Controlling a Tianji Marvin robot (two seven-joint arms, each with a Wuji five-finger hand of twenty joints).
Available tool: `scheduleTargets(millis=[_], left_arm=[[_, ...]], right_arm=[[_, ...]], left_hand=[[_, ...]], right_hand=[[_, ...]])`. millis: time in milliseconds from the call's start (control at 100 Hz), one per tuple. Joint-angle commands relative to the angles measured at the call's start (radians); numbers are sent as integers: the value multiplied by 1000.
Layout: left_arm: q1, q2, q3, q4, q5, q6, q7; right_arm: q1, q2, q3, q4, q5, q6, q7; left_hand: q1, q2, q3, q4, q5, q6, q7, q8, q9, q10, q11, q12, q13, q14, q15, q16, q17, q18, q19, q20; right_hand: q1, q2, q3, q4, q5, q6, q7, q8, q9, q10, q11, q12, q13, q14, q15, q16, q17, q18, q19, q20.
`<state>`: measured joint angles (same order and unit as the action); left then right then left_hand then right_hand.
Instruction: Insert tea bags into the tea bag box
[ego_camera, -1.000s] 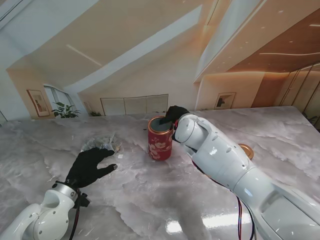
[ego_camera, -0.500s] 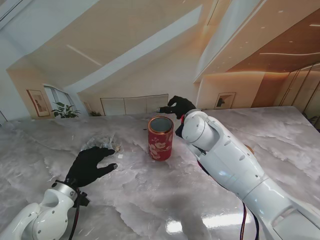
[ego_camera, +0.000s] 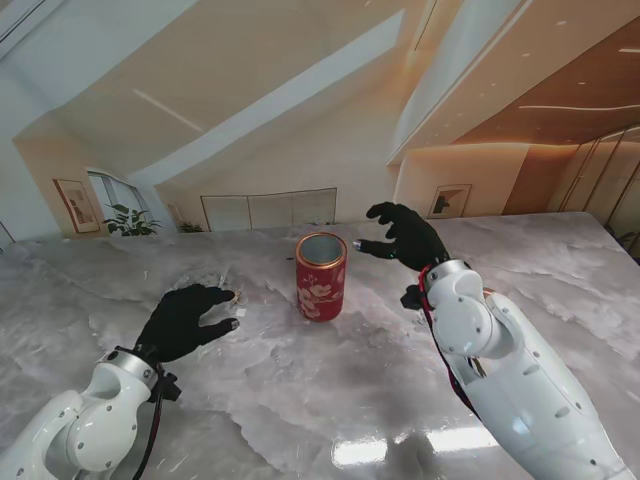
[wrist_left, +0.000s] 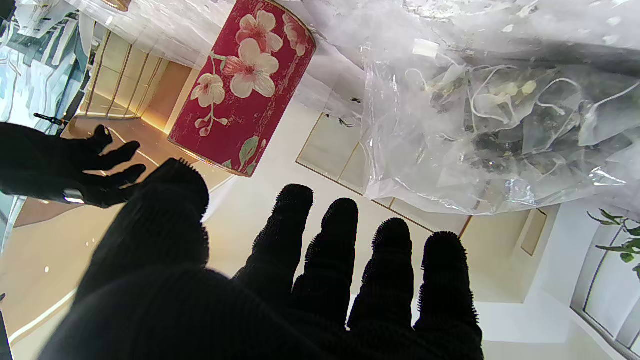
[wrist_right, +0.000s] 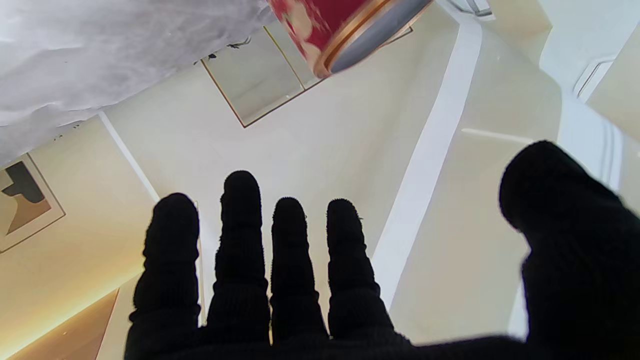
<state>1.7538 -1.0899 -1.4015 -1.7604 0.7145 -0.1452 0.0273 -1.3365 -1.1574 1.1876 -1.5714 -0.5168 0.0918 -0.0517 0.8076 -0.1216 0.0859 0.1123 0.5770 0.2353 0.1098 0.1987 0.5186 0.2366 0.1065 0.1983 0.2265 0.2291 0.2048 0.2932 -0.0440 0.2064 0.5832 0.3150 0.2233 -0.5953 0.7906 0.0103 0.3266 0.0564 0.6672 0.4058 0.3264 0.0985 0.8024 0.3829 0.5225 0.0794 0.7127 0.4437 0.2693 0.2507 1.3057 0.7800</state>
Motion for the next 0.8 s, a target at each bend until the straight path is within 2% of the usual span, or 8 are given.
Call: scheduleTargets(millis=[0,200,310,430,650,790], left_arm=[[-12,0,7,-5,0,2,-25],[-57,10,18,-5,49,8,-65],[-93,14,35,5,92,19,-69],[-143,14,71,26,133,55,-54],[-247,12,154,87,251,159,14],[-320,19,201,126,315,225,-17]], right_arm=[[-66,19,4,-9,-5,-15,-9],[-230,33,75,-70,-113,-126,-58],[-297,37,94,-88,-162,-154,-89],[-355,35,111,-102,-176,-170,-118],[-423,34,137,-125,-180,-180,-137],[-451,33,153,-140,-177,-180,-137]], left_hand=[[-29,-6,5,23,-16,6,-14,-4,-30,-15,-2,10,-3,-15,-7,6,-19,2,-11,6],[-46,-71,-2,31,-29,9,-18,-4,-33,-19,-1,11,1,-18,-8,6,-18,12,0,12],[-61,-102,4,42,-48,9,-23,-5,-49,-22,-3,12,-5,-19,-11,6,-25,10,-3,12],[-83,-129,22,54,-86,13,-35,-9,-83,-21,-4,13,-27,-16,-16,7,-24,4,-29,3],[-123,-165,39,57,-164,23,-57,-20,-158,-11,9,15,-67,8,-6,16,-23,19,-45,10],[-146,-187,53,57,-176,32,-51,-21,-176,-1,31,15,-66,35,20,27,-21,34,-15,30]], right_hand=[[22,17,-14,1,-36,-9,-21,-16,-34,-32,-30,-17,-41,-23,-41,-23,-38,16,-41,46],[41,17,-20,11,-33,-25,-40,-42,-30,-39,-73,-31,-78,14,-177,-89,-132,86,-207,-55],[46,12,-19,12,-30,-48,-51,-53,-12,-37,-128,-50,-95,35,-249,-126,-172,114,-269,-122],[52,10,-21,12,-30,-58,-68,-64,-6,-35,-167,-63,-114,49,-300,-153,-208,129,-332,-181],[54,11,-22,13,-24,-46,-70,-68,11,-26,-179,-67,-110,55,-308,-157,-211,137,-339,-200],[55,10,-23,14,-21,-41,-69,-69,16,-24,-184,-68,-110,58,-309,-158,-209,140,-336,-204]])
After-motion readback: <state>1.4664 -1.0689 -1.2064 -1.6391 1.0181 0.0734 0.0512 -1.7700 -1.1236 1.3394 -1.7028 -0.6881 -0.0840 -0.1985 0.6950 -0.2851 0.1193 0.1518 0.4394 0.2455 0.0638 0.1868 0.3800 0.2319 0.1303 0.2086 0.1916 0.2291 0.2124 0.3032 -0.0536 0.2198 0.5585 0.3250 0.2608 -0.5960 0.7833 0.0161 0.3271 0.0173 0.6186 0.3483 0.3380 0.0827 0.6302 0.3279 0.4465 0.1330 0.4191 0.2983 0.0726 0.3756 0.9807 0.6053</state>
